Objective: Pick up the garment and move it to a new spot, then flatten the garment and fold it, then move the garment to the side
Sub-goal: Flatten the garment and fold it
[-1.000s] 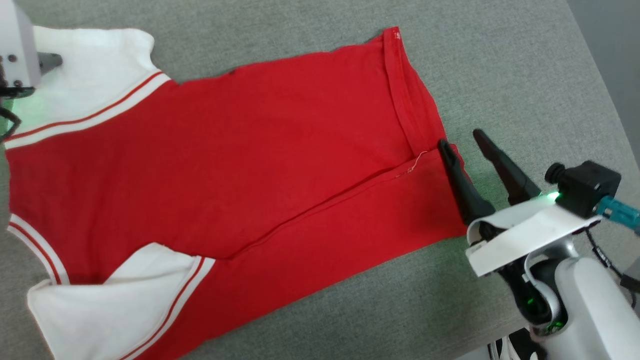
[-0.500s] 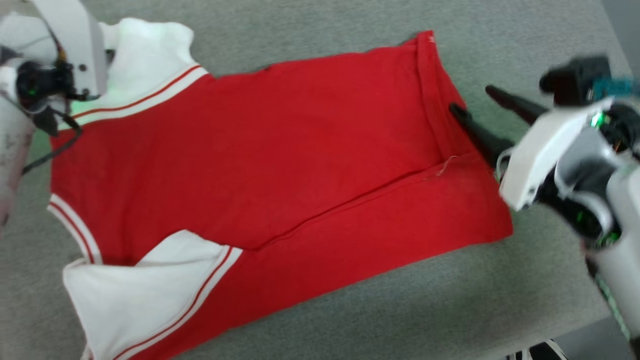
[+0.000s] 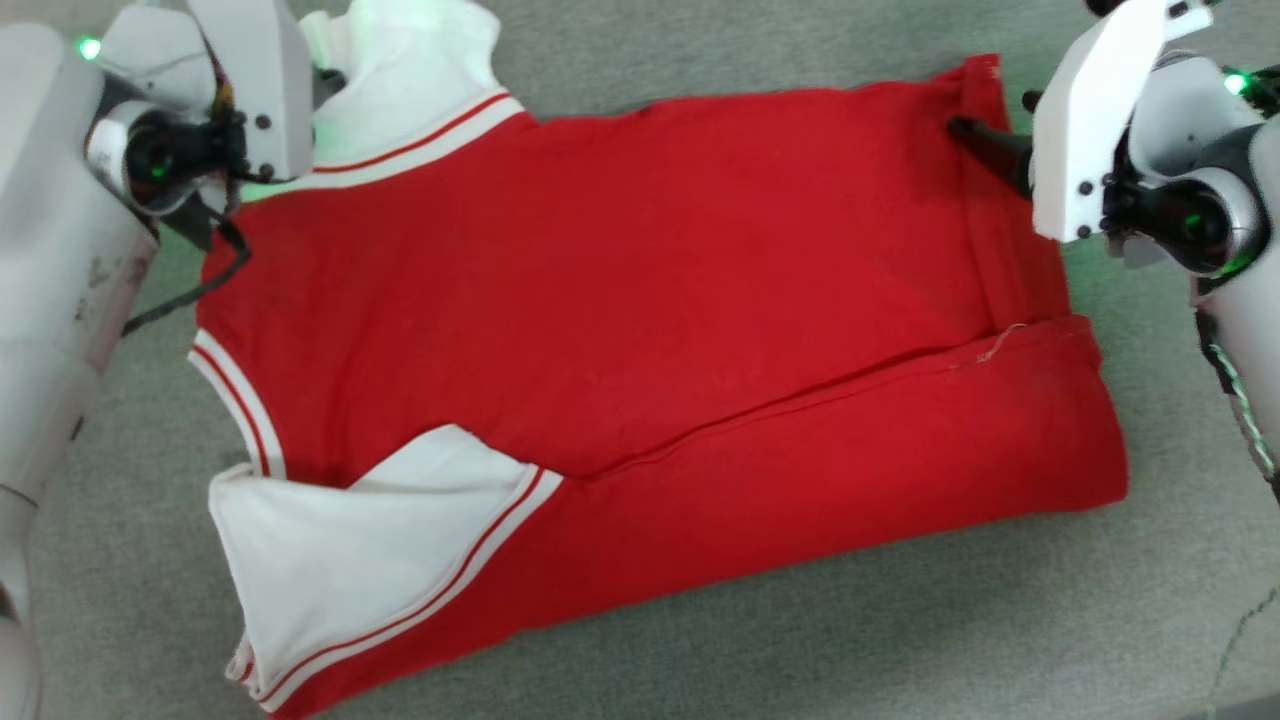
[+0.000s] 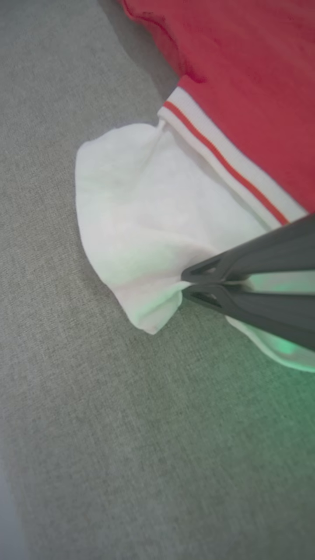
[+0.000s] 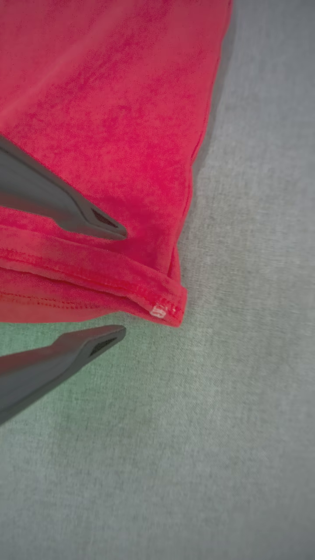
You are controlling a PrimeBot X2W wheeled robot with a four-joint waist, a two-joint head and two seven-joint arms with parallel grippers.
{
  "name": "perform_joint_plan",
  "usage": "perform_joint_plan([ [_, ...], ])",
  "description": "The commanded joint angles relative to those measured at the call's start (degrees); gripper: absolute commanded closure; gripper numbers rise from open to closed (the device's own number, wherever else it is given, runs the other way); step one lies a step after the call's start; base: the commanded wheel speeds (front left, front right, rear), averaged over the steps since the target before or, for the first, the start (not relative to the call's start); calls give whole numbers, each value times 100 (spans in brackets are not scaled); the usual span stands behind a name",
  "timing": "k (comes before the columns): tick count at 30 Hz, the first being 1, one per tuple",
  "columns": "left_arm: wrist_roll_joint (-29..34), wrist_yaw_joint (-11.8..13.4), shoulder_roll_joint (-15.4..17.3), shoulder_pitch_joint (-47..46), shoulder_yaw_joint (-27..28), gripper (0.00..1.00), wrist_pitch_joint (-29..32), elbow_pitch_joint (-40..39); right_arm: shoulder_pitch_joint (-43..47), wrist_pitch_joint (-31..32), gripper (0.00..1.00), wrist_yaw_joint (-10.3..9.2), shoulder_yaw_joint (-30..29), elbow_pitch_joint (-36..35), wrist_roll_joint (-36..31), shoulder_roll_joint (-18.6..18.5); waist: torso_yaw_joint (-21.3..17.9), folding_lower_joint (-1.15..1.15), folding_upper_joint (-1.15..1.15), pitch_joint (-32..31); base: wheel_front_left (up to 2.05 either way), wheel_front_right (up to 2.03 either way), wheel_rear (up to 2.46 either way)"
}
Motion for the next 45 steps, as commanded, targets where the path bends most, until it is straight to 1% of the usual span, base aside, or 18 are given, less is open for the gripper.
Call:
perform_joint_plan([
  [1, -64, -16, -22, -18, -76, 100, -27, -40, -120, -26, 0, -5, 95, 206, -72, 43, 132, 0, 0, 99, 0, 0, 0],
  [5, -191, -16, -68, -32, -268, 100, -93, -191, -294, -164, 0, -5, 346, 718, -191, 103, 214, 0, 0, 152, 0, 0, 0],
  [7, -273, -16, -90, -39, -350, 100, -134, -258, -296, -238, 0, -5, 472, 903, -132, 161, 244, 0, 0, 162, 0, 0, 0],
  [8, -316, -16, -96, -44, -389, 100, -154, -287, -312, -301, 28, -4, 506, 966, -74, 165, 260, 0, 0, 160, 0, 0, 0],
  [9, -365, -16, -108, -48, -425, 100, -179, -318, -326, -373, 79, -4, 533, 1018, -33, 160, 278, 0, 0, 151, 0, 0, 0],
  [10, -428, -16, -116, -48, -443, 100, -218, -351, -329, -455, 100, -4, 560, 1072, 5, 154, 298, 0, 0, 131, 0, 0, 0],
  [13, -592, -16, -105, 9, -502, 100, -368, -446, -357, -882, 100, -4, 590, 1180, 63, 78, 371, 0, 0, -2, 0, 0, 0],
  [16, -768, -16, -66, 82, -531, 100, -663, -579, -321, -1361, 100, -5, 631, 1332, 79, 23, 447, 0, 0, -237, 0, 0, 0],
  [19, -904, -16, -20, 236, -523, 100, -1155, -740, -180, -1628, 100, -5, 777, 1428, 199, 17, 531, 0, 0, -535, 0, 0, 0],
  [23, -1146, -16, 94, 508, -600, 100, -1602, -1151, 114, -1914, 100, -5, 1016, 1349, 420, -150, 662, 0, 0, -953, 0, 0, 0],
  [28, -1442, -16, 531, 1086, -717, 100, -2082, -2046, 562, -2151, 100, -5, 1345, 1029, 614, -436, 740, 0, 0, -1366, 0, 0, 0],
  [32, -1604, -16, 997, 1647, -785, 100, -2525, -2833, 955, -2259, 100, -5, 1497, 658, 789, -731, 805, 0, 0, -1558, 0, 0, 0],
  [36, -1749, -16, 1449, 2324, -792, 100, -3071, -3563, 1406, -2329, 100, -5, 1546, 248, 930, -1049, 850, 0, 0, -1685, 0, 0, 0],
  [40, -1817, -13, 1780, 3052, -797, 100, -3663, -4199, 1819, -2377, 100, -5, 1472, -74, 1032, -1340, 906, 0, 0, -1756, 0, 0, 0],
  [43, -1770, 135, 1955, 3528, -832, 100, -4063, -4600, 2128, -2349, 100, -5, 1391, -274, 1058, -1504, 953, 0, 0, -1760, 0, 0, 0],
  [45, -1723, 293, 2063, 3808, -869, 100, -4261, -4792, 2299, -2330, 100, -5, 1329, -409, 996, -1624, 985, 0, 0, -1738, 0, 0, 0],
])
